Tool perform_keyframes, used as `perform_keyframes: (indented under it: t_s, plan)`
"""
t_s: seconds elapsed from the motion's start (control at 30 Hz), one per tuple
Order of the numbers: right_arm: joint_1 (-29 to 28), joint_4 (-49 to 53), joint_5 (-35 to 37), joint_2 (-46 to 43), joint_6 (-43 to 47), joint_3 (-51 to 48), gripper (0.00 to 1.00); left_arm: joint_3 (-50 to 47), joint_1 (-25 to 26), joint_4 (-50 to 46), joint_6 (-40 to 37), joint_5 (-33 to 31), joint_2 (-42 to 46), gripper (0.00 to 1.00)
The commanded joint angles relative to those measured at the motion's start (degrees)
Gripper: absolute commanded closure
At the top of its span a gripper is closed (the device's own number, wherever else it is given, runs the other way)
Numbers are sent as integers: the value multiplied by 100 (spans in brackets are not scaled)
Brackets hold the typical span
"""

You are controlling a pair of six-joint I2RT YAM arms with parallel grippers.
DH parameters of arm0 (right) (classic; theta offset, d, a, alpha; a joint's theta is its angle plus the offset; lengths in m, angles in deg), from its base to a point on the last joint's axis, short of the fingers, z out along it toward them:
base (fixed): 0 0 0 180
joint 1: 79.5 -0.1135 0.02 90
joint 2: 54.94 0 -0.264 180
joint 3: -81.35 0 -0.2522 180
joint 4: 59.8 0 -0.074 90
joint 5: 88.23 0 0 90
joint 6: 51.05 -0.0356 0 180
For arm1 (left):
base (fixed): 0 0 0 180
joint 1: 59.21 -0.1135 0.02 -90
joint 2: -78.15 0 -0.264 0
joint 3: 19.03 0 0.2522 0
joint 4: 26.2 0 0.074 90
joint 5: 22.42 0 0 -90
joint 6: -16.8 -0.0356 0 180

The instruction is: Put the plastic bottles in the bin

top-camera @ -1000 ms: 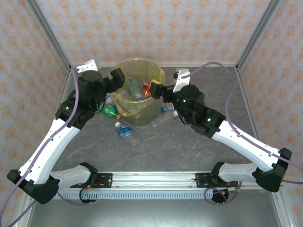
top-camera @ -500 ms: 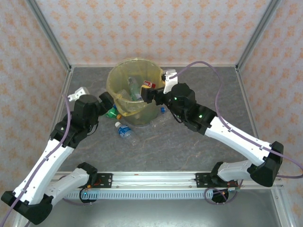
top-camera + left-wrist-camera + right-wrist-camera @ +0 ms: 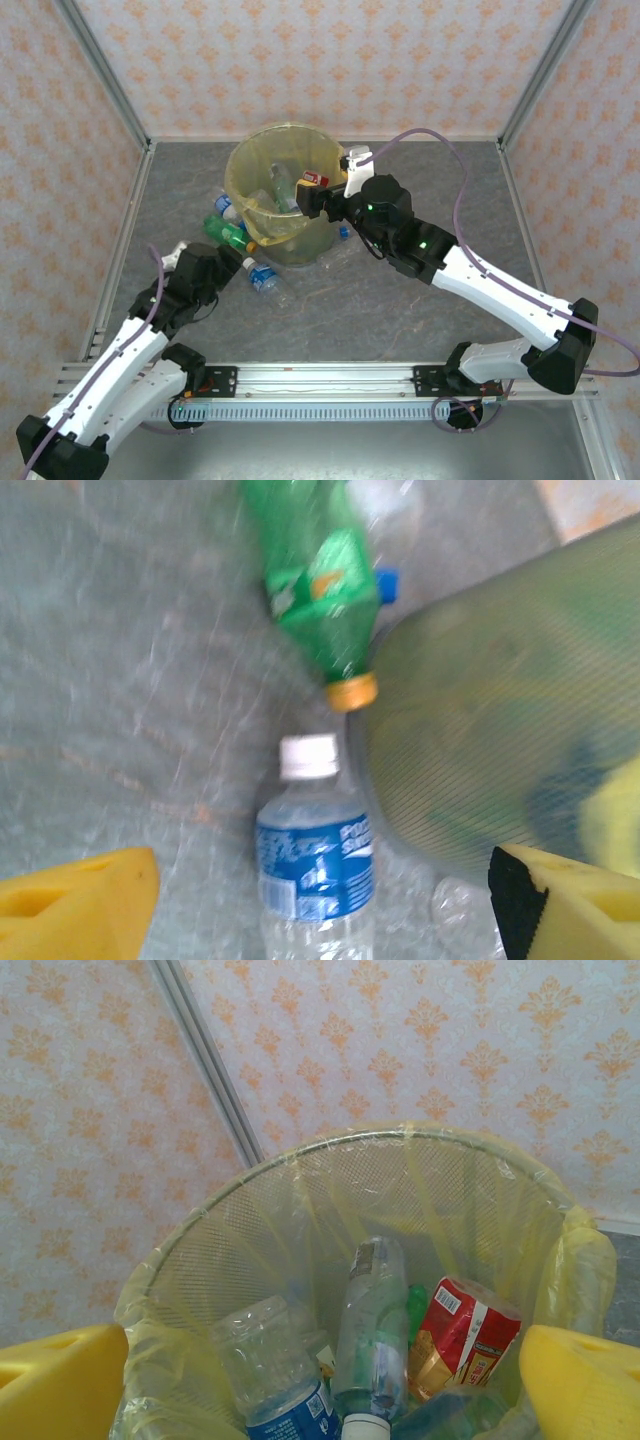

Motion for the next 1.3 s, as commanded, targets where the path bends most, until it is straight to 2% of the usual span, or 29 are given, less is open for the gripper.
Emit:
perform_keyframes:
  t_s: [0.0, 0.2, 0.37, 0.6, 1.0, 1.27]
  plan:
    - [29, 82, -25, -77, -20, 186, 0, -421, -61, 862, 513, 829, 23, 15]
    - [30, 155, 12, -158, -106, 158, 0, -1029, -102, 1907, 618, 1793, -457, 17]
    - [29, 213, 47, -200, -151, 149, 0, -1112, -101, 2175, 450, 2022, -907, 17]
    - [29, 240, 65, -233, -186, 140, 0, -1422, -97, 3212, 605, 2541, -1534, 22]
    - [28, 272, 102, -272, -202, 102, 0, -1487, -95, 3579, 492, 2585, -2238, 23]
    - [32, 275, 102, -303, -212, 67, 0, -1504, -95, 3842, 535, 2542, -2294, 25]
